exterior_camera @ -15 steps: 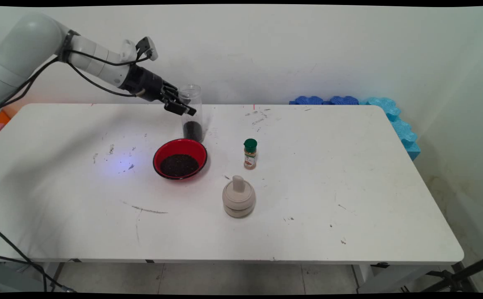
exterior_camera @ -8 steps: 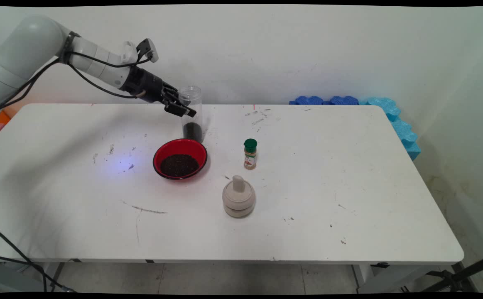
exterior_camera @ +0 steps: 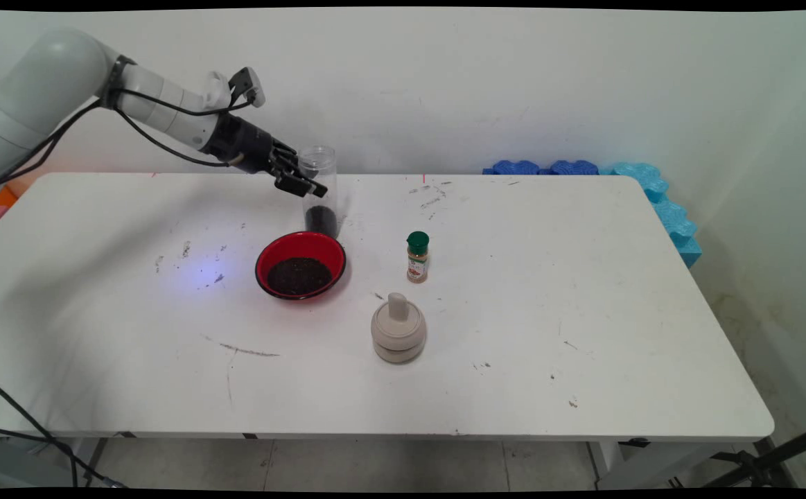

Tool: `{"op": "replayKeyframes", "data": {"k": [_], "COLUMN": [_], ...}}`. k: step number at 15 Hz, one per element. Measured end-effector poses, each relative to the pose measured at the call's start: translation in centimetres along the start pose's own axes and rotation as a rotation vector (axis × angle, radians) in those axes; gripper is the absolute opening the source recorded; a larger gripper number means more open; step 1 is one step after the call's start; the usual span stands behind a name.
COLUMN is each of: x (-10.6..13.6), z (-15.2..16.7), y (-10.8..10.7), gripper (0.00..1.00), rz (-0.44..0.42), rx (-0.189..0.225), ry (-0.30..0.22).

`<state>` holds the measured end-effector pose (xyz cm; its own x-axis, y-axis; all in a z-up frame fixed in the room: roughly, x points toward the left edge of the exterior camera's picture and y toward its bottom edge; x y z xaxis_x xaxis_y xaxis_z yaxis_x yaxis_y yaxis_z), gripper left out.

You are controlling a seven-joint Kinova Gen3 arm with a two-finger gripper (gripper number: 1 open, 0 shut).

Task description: Place the picked object on the table

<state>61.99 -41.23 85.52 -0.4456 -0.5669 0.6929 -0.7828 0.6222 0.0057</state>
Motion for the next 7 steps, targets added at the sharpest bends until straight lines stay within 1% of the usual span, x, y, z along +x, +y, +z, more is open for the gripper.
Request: {"op": "replayKeyframes", "data": {"k": [4, 5, 7], "x": [-0.12, -0.16, -0.24], "z": [0.10, 0.11, 0.10], "y": [-0.02, -0.02, -0.01], "gripper": [0.00, 1.00, 1.00], "rz": [0.006, 0.005, 0.006], "rx": [0.001, 0.001, 0.000], "ry": [-0.001, -0.001, -0.001]}}
